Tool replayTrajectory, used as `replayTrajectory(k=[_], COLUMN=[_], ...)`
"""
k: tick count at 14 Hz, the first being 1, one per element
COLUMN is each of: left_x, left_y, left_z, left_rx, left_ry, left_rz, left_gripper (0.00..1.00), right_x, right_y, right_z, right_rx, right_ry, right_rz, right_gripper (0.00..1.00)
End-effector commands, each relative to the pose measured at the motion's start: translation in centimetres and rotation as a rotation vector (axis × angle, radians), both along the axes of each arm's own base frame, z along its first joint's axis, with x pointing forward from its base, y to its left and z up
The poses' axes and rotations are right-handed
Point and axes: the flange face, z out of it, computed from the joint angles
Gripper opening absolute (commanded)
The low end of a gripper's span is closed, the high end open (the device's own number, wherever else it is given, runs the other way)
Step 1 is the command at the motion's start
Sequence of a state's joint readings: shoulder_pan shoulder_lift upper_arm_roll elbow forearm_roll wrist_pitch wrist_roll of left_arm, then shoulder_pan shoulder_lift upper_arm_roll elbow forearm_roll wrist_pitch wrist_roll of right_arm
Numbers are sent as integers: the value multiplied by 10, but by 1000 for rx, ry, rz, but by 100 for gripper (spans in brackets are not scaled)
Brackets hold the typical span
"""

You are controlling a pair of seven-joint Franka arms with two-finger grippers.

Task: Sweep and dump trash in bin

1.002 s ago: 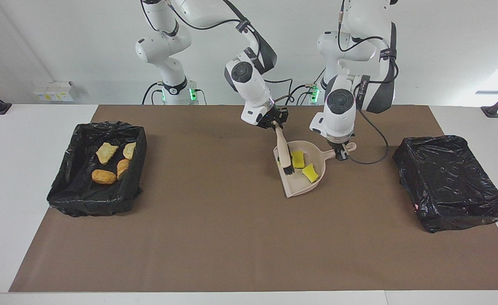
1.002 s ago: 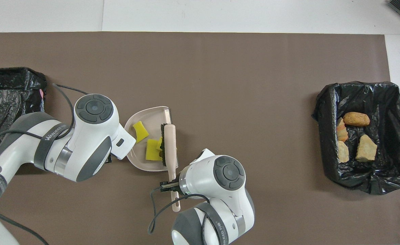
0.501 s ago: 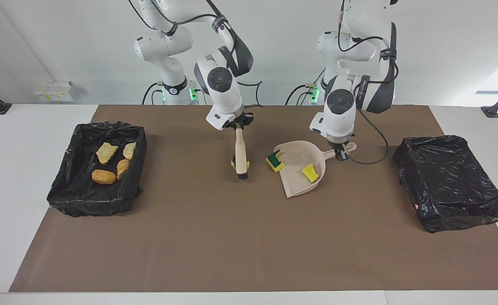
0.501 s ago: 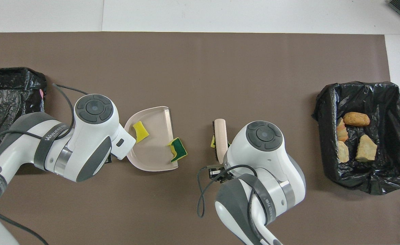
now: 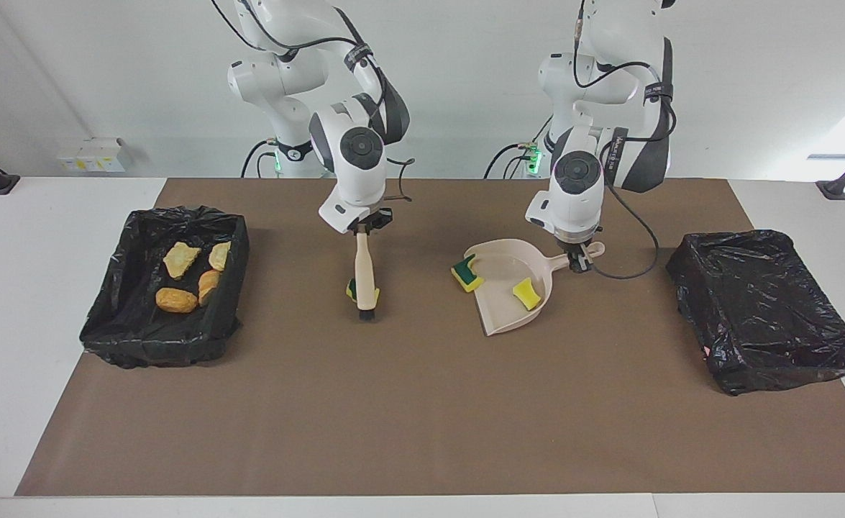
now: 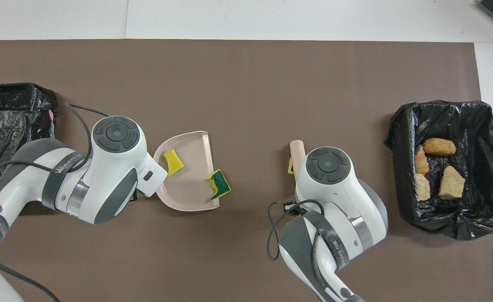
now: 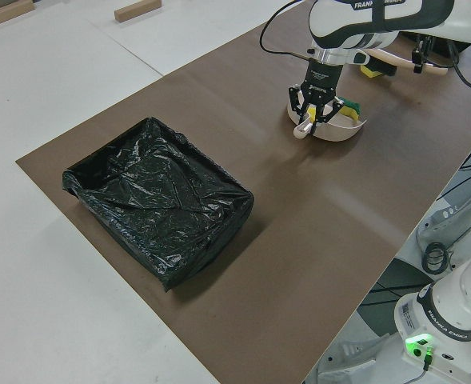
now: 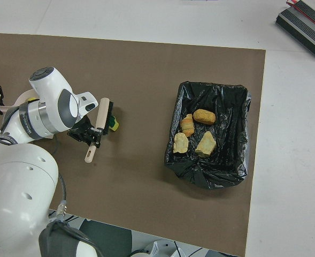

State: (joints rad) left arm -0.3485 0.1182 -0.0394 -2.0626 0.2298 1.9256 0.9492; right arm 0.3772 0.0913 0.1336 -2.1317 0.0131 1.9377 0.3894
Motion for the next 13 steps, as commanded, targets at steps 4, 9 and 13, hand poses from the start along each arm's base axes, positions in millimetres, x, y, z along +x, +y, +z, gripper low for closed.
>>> replayTrajectory(k=[4,9,13], left_x=[-10,-10,-9], left_y=[-1,-1,0], left_z=[4,4,4], left_rx=[-8,-8,-8], left_ry=[-1,-3,-3], left_rz=[11,12,12], left_gripper=[0,0,0], right_x=[-16,-2,27], right_y=[91,127,97], right_z=[-42,-8,54], right_rx=[110,264,284], right_ry=[-19,2,28], right_rz=[64,-32,-83], right_gripper=[0,0,0])
